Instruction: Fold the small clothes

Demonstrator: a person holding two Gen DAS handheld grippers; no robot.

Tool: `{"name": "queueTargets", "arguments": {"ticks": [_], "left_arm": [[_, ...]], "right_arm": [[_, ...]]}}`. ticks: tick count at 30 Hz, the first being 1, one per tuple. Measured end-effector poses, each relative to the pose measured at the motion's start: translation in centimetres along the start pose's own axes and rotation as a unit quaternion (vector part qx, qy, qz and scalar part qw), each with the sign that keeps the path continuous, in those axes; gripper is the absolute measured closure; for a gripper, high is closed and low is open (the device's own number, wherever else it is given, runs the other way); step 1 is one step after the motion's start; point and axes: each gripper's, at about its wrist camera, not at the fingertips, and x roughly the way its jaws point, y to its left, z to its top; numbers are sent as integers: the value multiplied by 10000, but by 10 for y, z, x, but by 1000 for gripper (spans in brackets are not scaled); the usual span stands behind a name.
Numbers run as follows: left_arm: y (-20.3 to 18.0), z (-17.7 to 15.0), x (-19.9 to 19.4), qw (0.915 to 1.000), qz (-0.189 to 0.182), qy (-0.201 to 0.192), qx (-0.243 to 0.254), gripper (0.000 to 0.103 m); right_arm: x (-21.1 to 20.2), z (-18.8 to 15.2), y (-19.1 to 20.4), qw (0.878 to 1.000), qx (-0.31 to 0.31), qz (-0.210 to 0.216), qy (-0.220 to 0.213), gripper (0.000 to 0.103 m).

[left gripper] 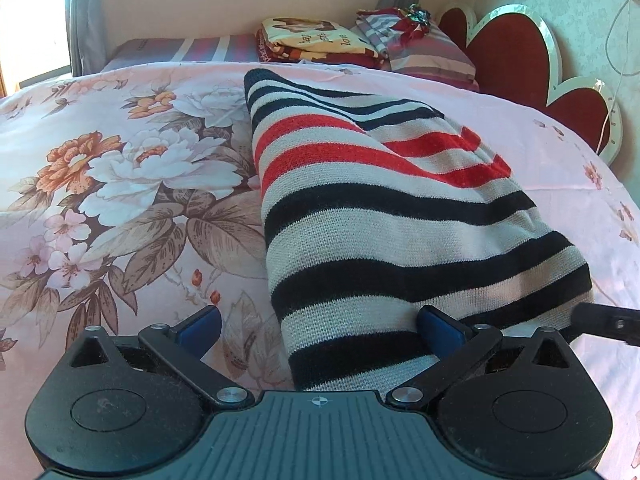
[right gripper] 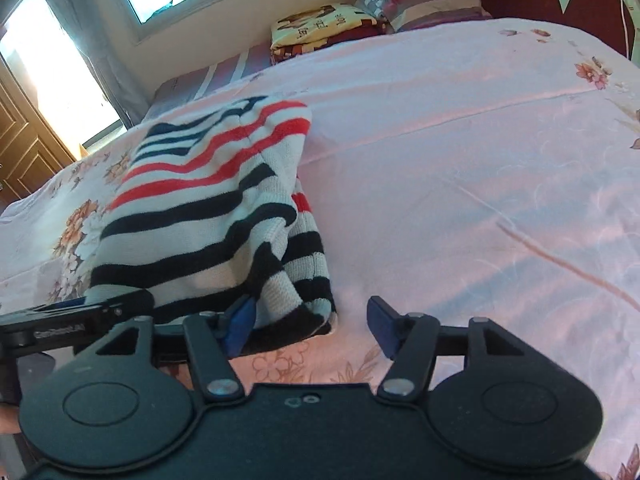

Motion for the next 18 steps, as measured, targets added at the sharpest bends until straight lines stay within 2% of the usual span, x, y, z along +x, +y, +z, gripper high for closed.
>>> {"name": "queueTargets", "arguments": {"ticks": [4, 6, 8, 12, 18], "left_arm": [[-3, 2, -4, 9999, 101, 21, 42, 0], [-6, 6, -8, 9998, 202, 25, 37, 0], [-10, 13, -15, 9996, 288, -76, -10, 0], [-15, 37, -29, 9980, 460, -431, -86, 0], [-22, 76, -22, 9939, 893, -637, -108, 0]], "right_arm": [[-41, 6, 11, 9989, -391, -106, -241, 42], [-51, 17, 17, 9975, -624, -131, -317, 43], [-56, 36, 24, 9949, -926, -116, -392, 48], [-56, 81, 37, 9867, -1484, 28, -662, 51], [-29, 119, 41, 9816, -1652, 411, -864, 53]]}}
